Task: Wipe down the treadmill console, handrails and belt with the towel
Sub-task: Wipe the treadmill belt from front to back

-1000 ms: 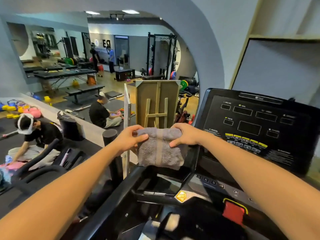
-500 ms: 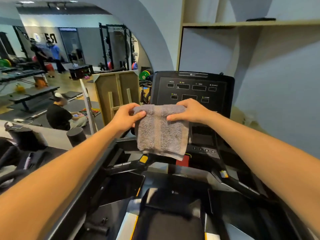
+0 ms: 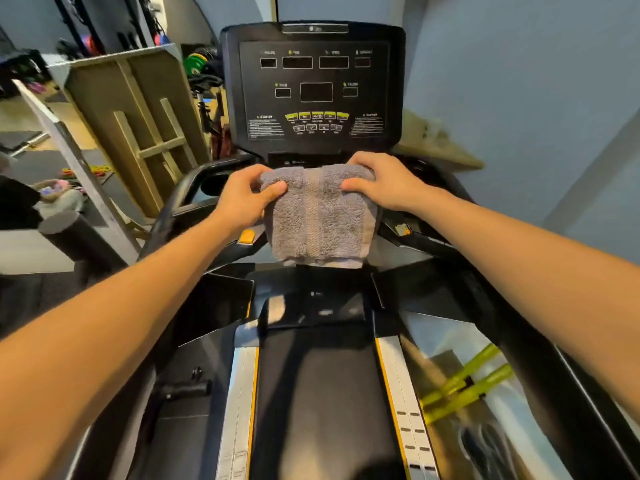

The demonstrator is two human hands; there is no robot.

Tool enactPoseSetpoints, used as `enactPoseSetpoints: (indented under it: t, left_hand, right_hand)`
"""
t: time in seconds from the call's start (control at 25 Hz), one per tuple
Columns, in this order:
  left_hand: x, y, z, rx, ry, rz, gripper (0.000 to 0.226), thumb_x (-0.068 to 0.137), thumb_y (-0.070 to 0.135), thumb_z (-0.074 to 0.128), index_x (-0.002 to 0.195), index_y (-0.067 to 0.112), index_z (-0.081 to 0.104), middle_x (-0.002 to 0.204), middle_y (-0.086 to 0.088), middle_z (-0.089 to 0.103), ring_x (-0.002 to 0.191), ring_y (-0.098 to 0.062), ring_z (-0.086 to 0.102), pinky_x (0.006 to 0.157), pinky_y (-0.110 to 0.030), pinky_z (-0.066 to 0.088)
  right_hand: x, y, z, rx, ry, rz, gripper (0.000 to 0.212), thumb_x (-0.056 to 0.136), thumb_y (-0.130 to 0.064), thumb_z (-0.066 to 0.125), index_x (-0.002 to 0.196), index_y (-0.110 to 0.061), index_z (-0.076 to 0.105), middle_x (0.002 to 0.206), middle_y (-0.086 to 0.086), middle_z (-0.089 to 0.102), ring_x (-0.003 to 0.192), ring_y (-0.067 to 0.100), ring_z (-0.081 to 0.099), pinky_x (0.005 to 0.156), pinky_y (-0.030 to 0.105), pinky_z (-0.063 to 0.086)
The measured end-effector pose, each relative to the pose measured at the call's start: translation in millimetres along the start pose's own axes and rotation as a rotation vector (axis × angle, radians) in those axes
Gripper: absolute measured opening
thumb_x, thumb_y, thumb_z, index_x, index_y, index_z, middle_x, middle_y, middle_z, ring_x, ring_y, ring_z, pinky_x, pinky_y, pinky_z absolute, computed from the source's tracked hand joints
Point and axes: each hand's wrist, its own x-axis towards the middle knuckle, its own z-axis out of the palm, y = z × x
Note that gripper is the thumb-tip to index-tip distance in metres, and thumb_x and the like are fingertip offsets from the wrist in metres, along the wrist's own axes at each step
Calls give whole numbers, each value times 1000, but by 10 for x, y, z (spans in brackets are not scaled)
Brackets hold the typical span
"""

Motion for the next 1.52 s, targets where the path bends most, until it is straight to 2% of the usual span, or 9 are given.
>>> enactPoseSetpoints:
  t: [0.32, 0.48, 0.84, 0.96, 1.04, 1.12, 1.24, 1.4, 1.52]
  left_hand:
    - [-300, -444, 776, 120, -79, -43, 15, 92, 25, 71, 103, 15, 67, 98, -7, 70, 94, -23, 66, 84, -44, 55]
    - [-424, -899, 1326, 143, -43, -63, 15, 93, 22, 69, 104, 13, 67, 102, -10, 70, 94, -21, 63, 84, -33, 51]
    - [-809, -3287, 3011, 86, 3, -2, 10, 94, 25, 68, 102, 18, 66, 100, 0, 68, 92, -13, 62, 74, -17, 45]
    - [-1057, -4352, 3674, 50, -45, 8, 13, 93, 24, 70, 103, 16, 67, 99, -4, 70, 88, -15, 64, 76, -27, 53]
    - [-1245, -5015, 4112, 29, -86, -4, 15, 92, 25, 71, 103, 16, 68, 98, -4, 71, 89, -15, 67, 76, -36, 58]
    - [-1462, -5511, 4492, 38, -125, -14, 16, 93, 28, 69, 106, 18, 67, 100, -1, 71, 90, -11, 69, 71, -31, 59]
    - [-1823, -6211, 5063, 39, -208, -29, 11, 92, 28, 70, 100, 22, 66, 91, 8, 69, 78, 1, 66, 61, -19, 52]
    - [-2075, -6990, 5596, -21, -406, -238, 13, 90, 26, 73, 90, 15, 67, 82, -1, 69, 71, -12, 65, 56, -29, 55]
    - [-2074, -7322, 5980, 71, -330, -332, 22, 90, 31, 73, 104, 16, 65, 99, -6, 68, 83, -14, 62, 73, -33, 51]
  right_hand:
    - [-586, 830, 688, -29, 48, 23, 14, 95, -31, 65, 100, -19, 60, 98, -2, 66, 93, 21, 61, 87, 46, 50]
    - [-694, 1412, 1133, -30, 45, 2, 10, 98, -25, 61, 105, -18, 60, 102, 2, 65, 97, 22, 60, 87, 41, 49]
    - [-961, 3477, 3182, -88, 159, -80, 9, 98, -24, 61, 100, -15, 62, 94, 4, 65, 90, 23, 58, 79, 39, 43]
    - [-1261, 4282, 4151, -70, 176, -66, 11, 99, -24, 61, 106, -15, 63, 98, 1, 67, 92, 19, 59, 81, 36, 45]
    - [-1491, 4772, 4743, -54, 151, -23, 13, 100, -25, 60, 109, -17, 63, 103, -1, 67, 93, 17, 60, 81, 31, 46]
    - [-1732, 5180, 5230, -39, 117, 19, 11, 101, -26, 60, 108, -19, 63, 103, -2, 67, 93, 14, 60, 78, 24, 45]
    - [-2109, 5824, 5881, -43, 61, 43, 8, 99, -25, 62, 100, -18, 64, 95, 0, 67, 89, 17, 61, 78, 34, 49]
    - [-2424, 6454, 6454, 10, -203, 175, 5, 98, -27, 63, 96, -22, 64, 91, -2, 67, 88, 15, 63, 80, 40, 51]
    - [-2438, 6777, 6728, -119, -191, 285, 18, 99, -30, 60, 117, -26, 60, 113, 0, 64, 104, 22, 61, 88, 42, 51]
